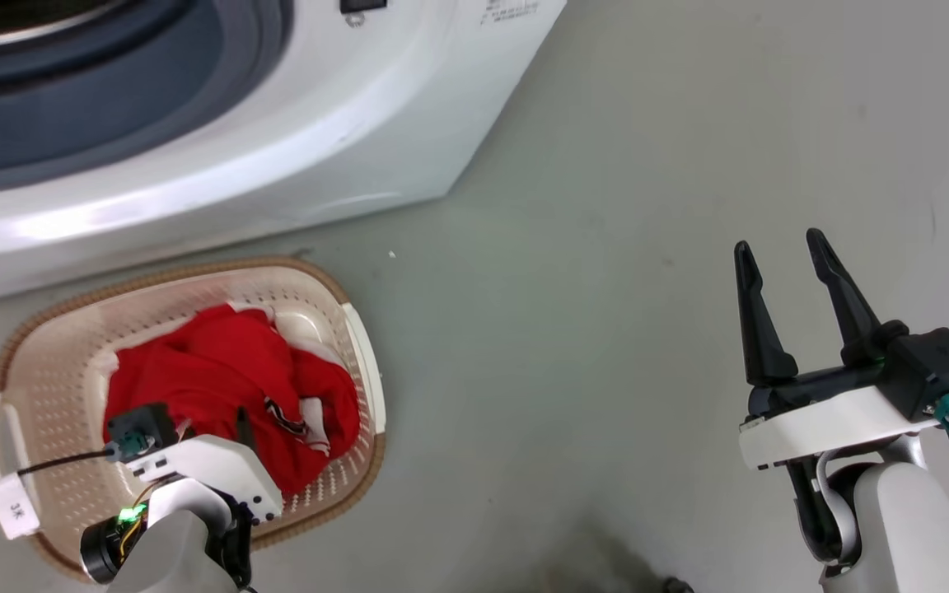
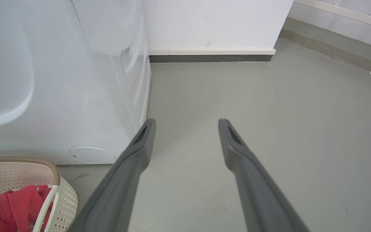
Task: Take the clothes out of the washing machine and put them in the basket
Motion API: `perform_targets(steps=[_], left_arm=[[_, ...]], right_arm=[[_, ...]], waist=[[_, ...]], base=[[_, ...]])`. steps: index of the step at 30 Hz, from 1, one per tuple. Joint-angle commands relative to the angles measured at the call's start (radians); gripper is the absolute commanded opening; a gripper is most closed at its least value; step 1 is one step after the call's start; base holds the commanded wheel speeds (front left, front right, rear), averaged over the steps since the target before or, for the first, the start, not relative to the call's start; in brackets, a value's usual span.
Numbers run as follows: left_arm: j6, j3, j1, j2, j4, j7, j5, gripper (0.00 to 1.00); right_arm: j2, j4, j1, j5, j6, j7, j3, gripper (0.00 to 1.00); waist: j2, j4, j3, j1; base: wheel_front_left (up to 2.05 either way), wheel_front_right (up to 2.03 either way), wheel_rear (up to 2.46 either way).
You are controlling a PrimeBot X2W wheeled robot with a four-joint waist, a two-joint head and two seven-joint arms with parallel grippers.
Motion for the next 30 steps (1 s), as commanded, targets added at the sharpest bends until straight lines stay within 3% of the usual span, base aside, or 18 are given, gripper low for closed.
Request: perform_targets(steps=[1, 21, 30], left_arm=[[-0.003, 0.005, 0.023, -0.004, -0.018, -0.006, 0.001, 1.00], [-0.047, 0.029, 0.245, -0.071, -0.474, -0.005, 0.132, 1.00], [-0.037, 0.002, 0.336, -0.085, -0.769, -0.005, 0.192, 1.00]], right_arm=[[0.000, 0.001, 0.011, -0.007, -0.001, 0.000, -0.003, 1.00], [0.000, -0.036, 0.138, -0.049, -0.001, 0.080, -0.036, 1.00], [0.000, -0.067, 0.205, -0.068, -0.001, 0.113, -0.071, 1.00]], waist=[[-0.0001, 0.026, -0.069, -0.0001], [-0.0001, 0.147, -0.378, -0.0001], [-0.0001, 0.215, -0.466, -0.0001]], base=[[0.00, 0.00, 0.00], [0.00, 0.00, 0.00], [0.00, 0.00, 0.00]])
